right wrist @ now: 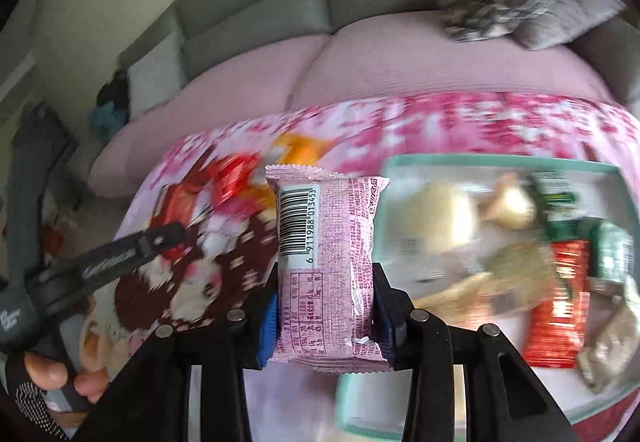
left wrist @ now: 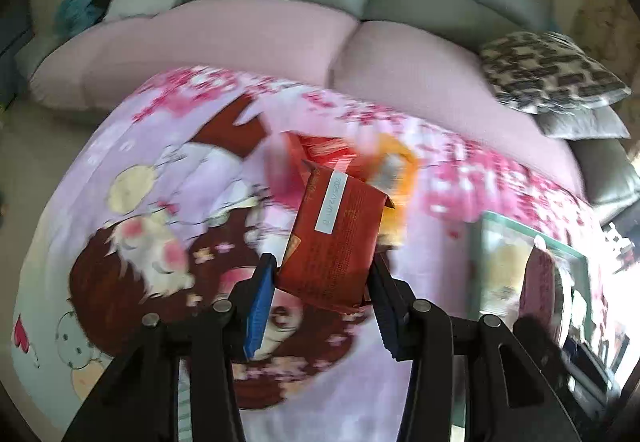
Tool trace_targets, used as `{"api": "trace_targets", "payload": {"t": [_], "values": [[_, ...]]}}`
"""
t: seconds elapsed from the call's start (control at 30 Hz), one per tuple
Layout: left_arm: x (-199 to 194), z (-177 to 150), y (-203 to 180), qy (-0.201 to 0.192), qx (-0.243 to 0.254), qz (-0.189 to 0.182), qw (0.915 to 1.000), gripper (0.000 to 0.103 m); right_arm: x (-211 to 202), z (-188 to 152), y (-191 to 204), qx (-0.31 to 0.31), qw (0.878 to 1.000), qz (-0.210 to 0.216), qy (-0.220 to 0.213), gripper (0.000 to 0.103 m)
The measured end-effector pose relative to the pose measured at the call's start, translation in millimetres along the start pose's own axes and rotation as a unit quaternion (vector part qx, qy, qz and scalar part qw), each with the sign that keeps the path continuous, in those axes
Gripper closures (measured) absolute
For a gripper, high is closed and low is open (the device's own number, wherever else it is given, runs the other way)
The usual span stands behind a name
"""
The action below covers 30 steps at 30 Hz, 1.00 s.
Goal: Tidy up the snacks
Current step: 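Carry both packs into the white tray and open both grippers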
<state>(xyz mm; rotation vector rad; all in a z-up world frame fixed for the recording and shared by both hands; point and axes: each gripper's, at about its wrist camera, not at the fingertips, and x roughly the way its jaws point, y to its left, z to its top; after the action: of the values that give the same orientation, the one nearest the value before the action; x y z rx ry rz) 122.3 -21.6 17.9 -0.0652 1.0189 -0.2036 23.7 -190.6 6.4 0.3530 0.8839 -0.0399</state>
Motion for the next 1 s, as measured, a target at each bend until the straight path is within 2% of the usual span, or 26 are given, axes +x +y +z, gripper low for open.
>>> {"api": "trace_targets", "payload": {"t": [0.13,0.37,0.57,0.67,0.8,0.87,1.0], "values": [[-4.6,-5.9,-49.9,-0.003,0.056,-0.044,0.9975,0.055,-21.6,3.8,-49.5,0.047,0.997,-0.061,-0.015,0.061],[-8.6,-34.5,-134.4,0.003,0.152,-0.096,0.9836,0.055,-59.6,0.2,-124.0,0.122,0.983,-0.129,-0.039,0.061],[7.2,-43.9,-180.9,0.018,0.191,-0.106,0.9757,0.055,-59.9,-2.3,-158.1,0.151,0.979,-0.131,-0.036,0.061],[11.5,-45.6,-199.8,0.010,0.210,-0.108,0.9716,0.055,-55.9,-2.5,-165.2,0.158,0.979,-0.125,-0.033,0.060],[22.1,-51.5,-209.9,0.029,0.210,-0.125,0.9693,0.055,-55.1,-3.5,-165.7,0.151,0.980,-0.128,-0.030,0.058],[23.5,-53.6,-213.6,0.033,0.218,-0.132,0.9663,0.048,-54.4,-3.4,-168.6,0.157,0.979,-0.130,-0.030,0.058],[17.5,-48.6,-209.3,0.023,0.214,-0.128,0.9682,0.043,-55.0,-2.4,-167.6,0.153,0.979,-0.130,-0.031,0.040]]}}
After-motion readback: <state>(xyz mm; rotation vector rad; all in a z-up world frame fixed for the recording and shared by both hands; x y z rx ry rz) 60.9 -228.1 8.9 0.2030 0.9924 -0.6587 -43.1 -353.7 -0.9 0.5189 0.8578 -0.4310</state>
